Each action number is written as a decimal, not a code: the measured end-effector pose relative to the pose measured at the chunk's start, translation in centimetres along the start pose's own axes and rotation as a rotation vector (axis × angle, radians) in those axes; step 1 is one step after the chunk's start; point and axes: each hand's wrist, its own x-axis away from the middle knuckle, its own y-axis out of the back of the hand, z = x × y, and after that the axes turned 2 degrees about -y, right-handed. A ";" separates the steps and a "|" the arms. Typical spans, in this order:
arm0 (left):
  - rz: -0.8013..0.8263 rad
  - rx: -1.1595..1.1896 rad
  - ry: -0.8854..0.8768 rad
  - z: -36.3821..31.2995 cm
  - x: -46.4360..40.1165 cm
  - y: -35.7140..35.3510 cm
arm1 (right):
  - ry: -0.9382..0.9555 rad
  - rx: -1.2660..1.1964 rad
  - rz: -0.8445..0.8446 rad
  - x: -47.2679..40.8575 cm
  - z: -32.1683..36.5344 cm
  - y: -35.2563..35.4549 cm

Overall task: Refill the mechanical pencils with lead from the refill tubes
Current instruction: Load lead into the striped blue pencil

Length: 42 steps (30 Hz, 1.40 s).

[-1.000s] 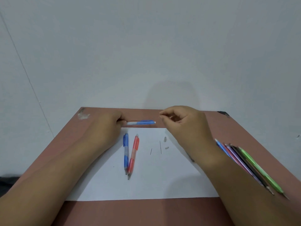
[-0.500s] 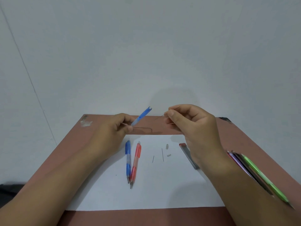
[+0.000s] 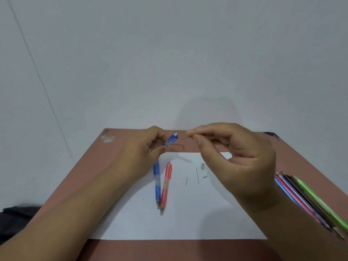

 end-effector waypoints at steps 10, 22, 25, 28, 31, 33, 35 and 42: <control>-0.038 -0.015 -0.097 0.4 -0.1 -0.1 | 0.091 0.100 0.053 0.2 -0.2 -0.1; -0.014 -0.018 -0.119 1.5 -0.3 -0.4 | 0.093 0.064 0.087 0.4 -0.3 -0.2; -0.005 0.001 -0.096 1.4 -0.2 -0.3 | 0.096 0.063 0.096 0.4 -0.3 -0.2; 0.007 0.011 -0.084 1.3 -0.2 -0.3 | 0.096 0.064 0.088 0.3 -0.3 -0.2; 0.005 0.004 -0.088 1.4 -0.3 -0.3 | 0.090 0.064 0.100 0.4 -0.3 -0.2; 0.001 -0.003 -0.089 1.4 -0.3 -0.3 | 0.076 0.061 0.104 0.4 -0.4 -0.2; -0.002 -0.011 -0.096 1.3 -0.3 -0.3 | 0.076 0.071 0.114 0.4 -0.5 -0.2; -0.002 -0.044 -0.105 1.1 -0.2 -0.2 | 0.123 0.146 0.122 0.4 -0.7 -0.3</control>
